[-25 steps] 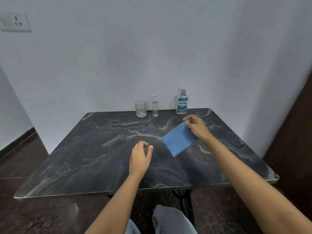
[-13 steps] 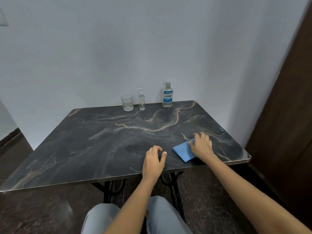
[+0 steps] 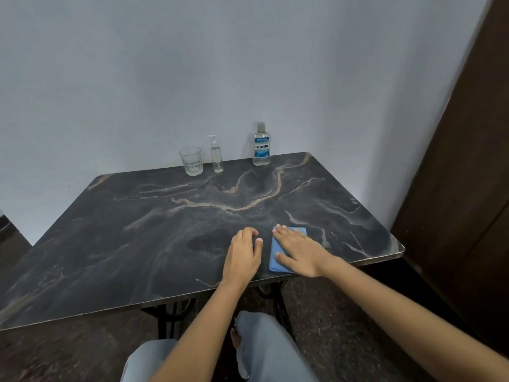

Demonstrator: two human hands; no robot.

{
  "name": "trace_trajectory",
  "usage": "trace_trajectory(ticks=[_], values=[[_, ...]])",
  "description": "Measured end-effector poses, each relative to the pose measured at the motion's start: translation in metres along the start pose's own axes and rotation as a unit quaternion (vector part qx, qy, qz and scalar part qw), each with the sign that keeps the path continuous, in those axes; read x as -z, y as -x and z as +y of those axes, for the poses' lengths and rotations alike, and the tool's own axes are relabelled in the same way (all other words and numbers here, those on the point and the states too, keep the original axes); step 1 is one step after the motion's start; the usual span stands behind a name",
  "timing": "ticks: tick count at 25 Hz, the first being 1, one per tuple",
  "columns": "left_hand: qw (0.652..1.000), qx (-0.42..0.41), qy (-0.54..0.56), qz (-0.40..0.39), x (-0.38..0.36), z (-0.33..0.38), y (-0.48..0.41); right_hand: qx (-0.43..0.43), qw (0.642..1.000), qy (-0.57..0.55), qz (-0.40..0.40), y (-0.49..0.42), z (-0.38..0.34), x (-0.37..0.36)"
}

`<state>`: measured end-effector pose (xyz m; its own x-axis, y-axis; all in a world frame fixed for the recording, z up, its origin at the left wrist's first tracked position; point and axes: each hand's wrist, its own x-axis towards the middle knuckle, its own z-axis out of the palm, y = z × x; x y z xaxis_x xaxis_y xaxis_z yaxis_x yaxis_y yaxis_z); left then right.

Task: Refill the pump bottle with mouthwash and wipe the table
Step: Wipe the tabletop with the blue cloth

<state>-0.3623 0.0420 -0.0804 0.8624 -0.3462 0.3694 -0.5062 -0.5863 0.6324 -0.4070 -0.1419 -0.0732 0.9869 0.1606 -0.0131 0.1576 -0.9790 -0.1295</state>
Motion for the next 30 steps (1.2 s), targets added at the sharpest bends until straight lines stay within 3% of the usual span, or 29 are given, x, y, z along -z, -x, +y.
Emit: trace_trajectory(ticks=[2, 6, 10, 13, 16, 18, 20, 23, 26, 28, 30], values=[[0.999, -0.029, -0.036, -0.026, -0.005, 0.004, -0.006, -0.015, 1.000, 0.021, 0.008, 0.017, 0.047, 0.008], [0.995, -0.059, -0.066, -0.042, -0.017, 0.008, -0.010, -0.188, 0.982, 0.017, -0.022, 0.011, 0.136, 0.028], [0.998, -0.016, -0.064, 0.014, -0.021, 0.004, -0.013, -0.288, 0.957, -0.014, -0.032, -0.047, 0.123, 0.025], [0.997, 0.001, -0.072, 0.028, -0.023, 0.004, -0.014, -0.216, 0.976, -0.004, -0.024, -0.067, 0.077, 0.018], [0.997, 0.000, -0.067, 0.031, -0.022, 0.003, -0.012, -0.031, 0.999, 0.017, -0.018, -0.033, 0.026, 0.007], [0.998, -0.007, -0.061, 0.029, -0.022, 0.003, -0.011, 0.094, 0.995, 0.011, -0.037, 0.008, 0.011, 0.004], [0.999, -0.004, -0.050, 0.020, -0.021, 0.003, -0.009, 0.114, 0.993, 0.001, -0.034, 0.038, 0.033, 0.011], [0.999, -0.001, -0.046, 0.010, -0.020, 0.005, -0.009, -0.043, 0.999, 0.003, -0.007, 0.056, 0.104, 0.023], [0.999, -0.005, -0.050, 0.004, -0.020, 0.007, -0.010, -0.252, 0.968, -0.004, -0.013, 0.038, 0.145, 0.028], [0.999, -0.003, -0.052, 0.006, -0.020, 0.007, -0.011, -0.284, 0.959, -0.009, 0.006, 0.013, 0.126, 0.024], [0.999, 0.000, -0.044, 0.012, -0.018, 0.009, -0.010, -0.213, 0.977, -0.012, 0.011, -0.006, 0.086, 0.019]])
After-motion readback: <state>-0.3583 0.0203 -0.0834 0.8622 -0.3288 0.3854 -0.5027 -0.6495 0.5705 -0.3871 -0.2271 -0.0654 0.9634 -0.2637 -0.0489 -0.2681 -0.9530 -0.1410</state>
